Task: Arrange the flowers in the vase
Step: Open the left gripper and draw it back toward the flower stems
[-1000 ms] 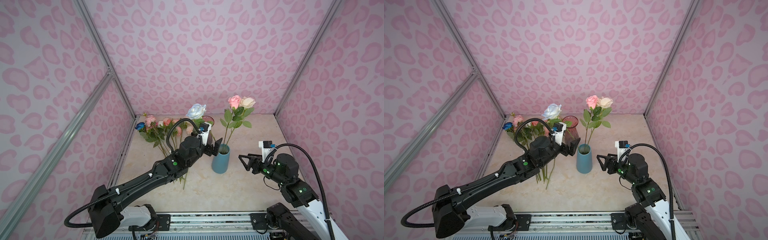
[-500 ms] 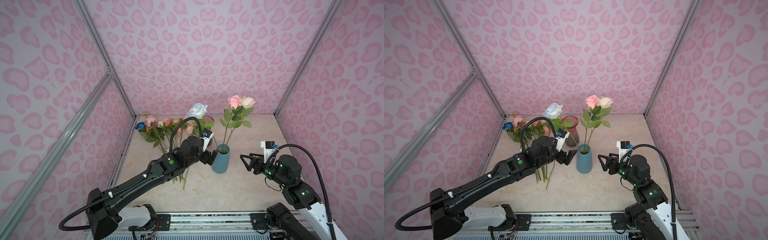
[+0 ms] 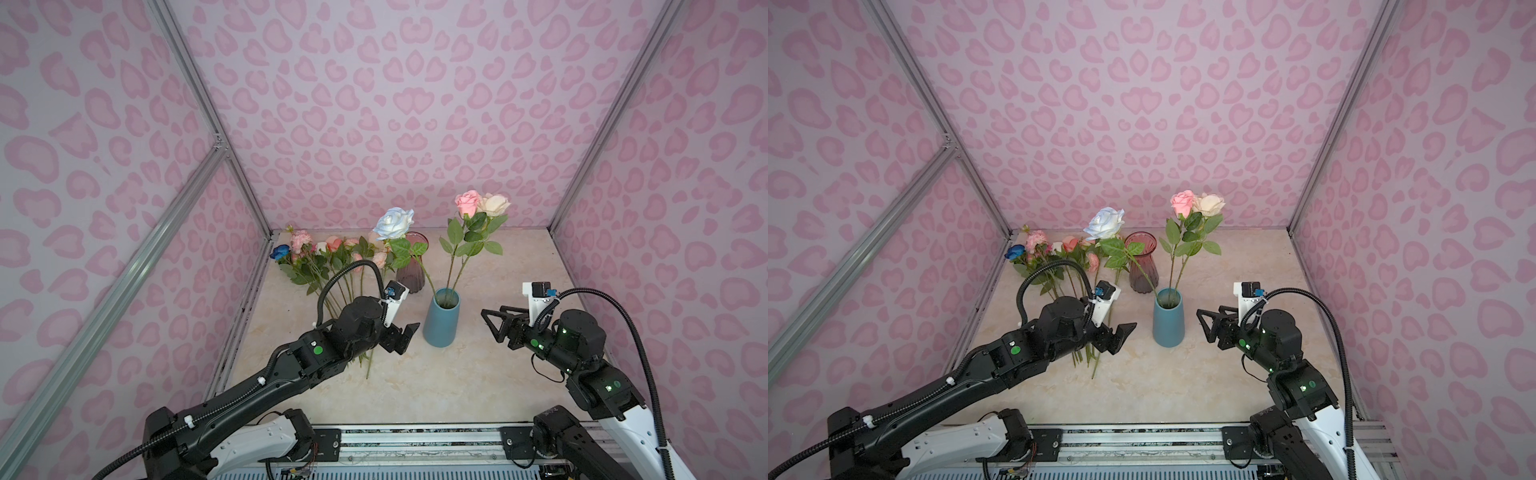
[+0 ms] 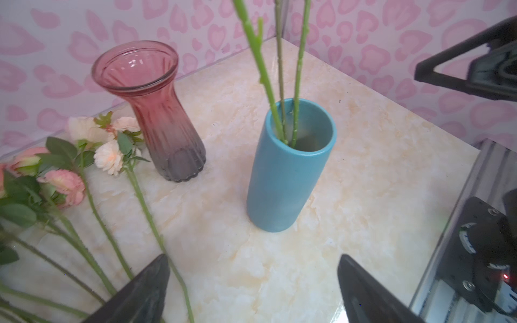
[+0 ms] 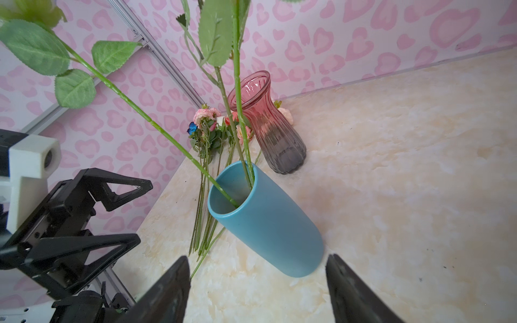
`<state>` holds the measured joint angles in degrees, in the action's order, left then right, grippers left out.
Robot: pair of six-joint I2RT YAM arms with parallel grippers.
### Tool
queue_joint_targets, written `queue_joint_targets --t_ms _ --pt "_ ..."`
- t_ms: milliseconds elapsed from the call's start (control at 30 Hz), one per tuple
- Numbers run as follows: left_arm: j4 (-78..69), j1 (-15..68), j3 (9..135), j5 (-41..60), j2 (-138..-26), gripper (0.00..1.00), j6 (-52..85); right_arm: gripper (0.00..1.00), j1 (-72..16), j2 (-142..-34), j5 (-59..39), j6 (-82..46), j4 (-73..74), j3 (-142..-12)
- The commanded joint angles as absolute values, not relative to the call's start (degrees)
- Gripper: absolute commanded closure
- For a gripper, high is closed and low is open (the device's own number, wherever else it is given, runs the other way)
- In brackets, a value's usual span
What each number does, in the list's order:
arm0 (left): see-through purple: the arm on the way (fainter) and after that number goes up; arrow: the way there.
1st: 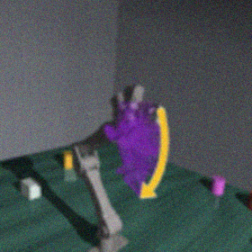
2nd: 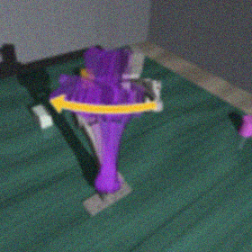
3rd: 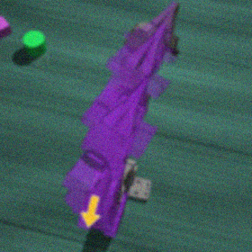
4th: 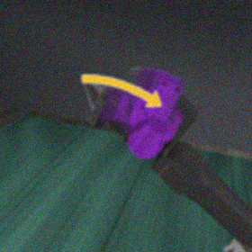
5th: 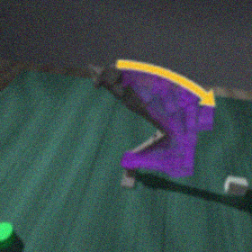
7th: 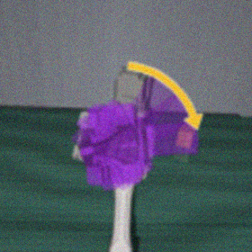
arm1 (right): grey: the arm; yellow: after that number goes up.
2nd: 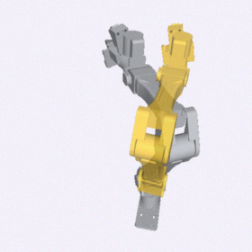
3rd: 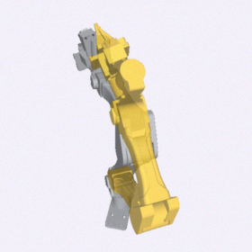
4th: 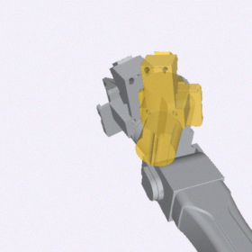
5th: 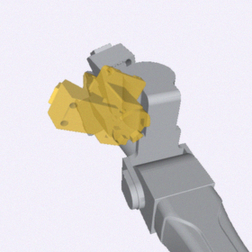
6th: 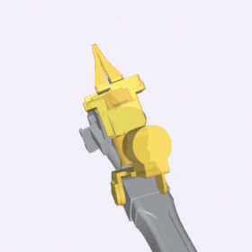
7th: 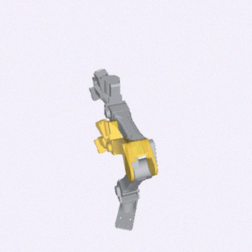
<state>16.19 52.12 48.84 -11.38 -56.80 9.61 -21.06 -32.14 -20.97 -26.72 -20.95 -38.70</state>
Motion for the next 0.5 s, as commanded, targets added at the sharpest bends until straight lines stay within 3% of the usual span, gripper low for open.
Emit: queue_joint_targets --t_ms 0,33,100,133,200,367,467 --pt "14.9 51.5 45.1 -25.8 -53.9 0.21 17.3 0.26 -21.1 -32.5 -19.5 -26.7 -21.1 -37.6" --pt "15.1 51.5 43.8 -30.8 -52.9 0.32 19.3 0.27 -21.1 -32.9 -18.8 -26.9 -21.2 -37.0" --pt "13.3 51.0 40.1 -37.2 -50.0 0.38 22.2 0.28 -21.2 -33.2 -17.9 -27.8 -20.8 -35.6" --pt "13.0 49.9 38.3 -40.2 -48.3 0.50 24.8 0.29 -21.1 -33.3 -17.8 -28.5 -20.2 -34.8" --pt "15.2 45.3 36.9 -40.7 -46.6 0.62 29.8 0.30 -21.1 -33.6 -17.7 -29.5 -18.8 -33.9" --pt "16.2 26.1 37.9 -20.0 -55.8 0.63 38.1 0.34 -21.2 -35.1 -15.9 -31.1 -17.0 -33.0" --pt "16.4 22.8 44.8 -15.2 -68.6 0.52 35.3 0.34 -21.1 -36.2 -16.3 -31.0 -16.5 -33.0"
